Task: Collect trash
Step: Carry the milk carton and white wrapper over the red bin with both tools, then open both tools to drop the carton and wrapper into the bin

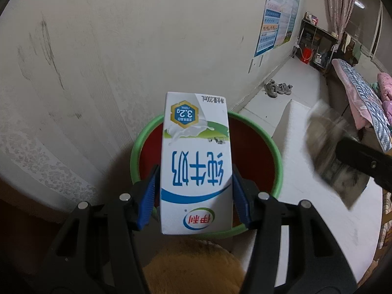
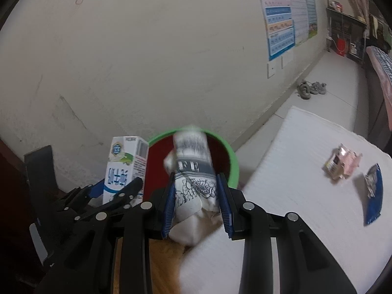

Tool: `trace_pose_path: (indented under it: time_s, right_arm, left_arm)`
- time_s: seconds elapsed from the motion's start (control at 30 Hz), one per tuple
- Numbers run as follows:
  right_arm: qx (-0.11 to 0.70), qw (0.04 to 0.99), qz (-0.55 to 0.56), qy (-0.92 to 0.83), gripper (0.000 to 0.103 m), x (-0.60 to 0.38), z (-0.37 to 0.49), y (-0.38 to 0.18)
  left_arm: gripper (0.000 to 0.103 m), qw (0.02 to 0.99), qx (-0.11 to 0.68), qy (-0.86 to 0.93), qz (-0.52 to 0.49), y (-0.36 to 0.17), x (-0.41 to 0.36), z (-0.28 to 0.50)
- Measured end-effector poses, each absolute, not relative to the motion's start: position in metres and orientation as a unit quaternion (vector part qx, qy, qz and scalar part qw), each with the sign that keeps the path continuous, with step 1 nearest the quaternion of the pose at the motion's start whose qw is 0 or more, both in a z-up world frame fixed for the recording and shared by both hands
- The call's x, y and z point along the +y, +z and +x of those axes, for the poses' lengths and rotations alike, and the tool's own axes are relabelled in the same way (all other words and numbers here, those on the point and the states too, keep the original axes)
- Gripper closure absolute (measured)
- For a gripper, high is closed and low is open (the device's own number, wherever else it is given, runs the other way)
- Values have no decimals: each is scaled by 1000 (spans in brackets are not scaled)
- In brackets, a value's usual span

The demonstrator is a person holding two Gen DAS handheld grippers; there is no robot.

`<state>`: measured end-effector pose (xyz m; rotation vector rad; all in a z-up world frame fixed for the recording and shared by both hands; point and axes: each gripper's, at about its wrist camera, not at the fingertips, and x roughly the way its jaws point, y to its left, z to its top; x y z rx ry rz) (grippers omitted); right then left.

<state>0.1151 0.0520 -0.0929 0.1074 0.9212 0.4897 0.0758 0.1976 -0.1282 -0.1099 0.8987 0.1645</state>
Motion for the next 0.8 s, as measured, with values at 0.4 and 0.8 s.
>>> trace_pose_path:
  time_s: [0.4,0.8]
  right_arm:
    - [456,858,47,232,76,55,136,-108]
    - [477,856,42,194,65,17,101,-124]
  left_arm:
    - [50,884,454,85,-76,-144,218,90]
    - [48,878,468,82,-54,-157,213,108]
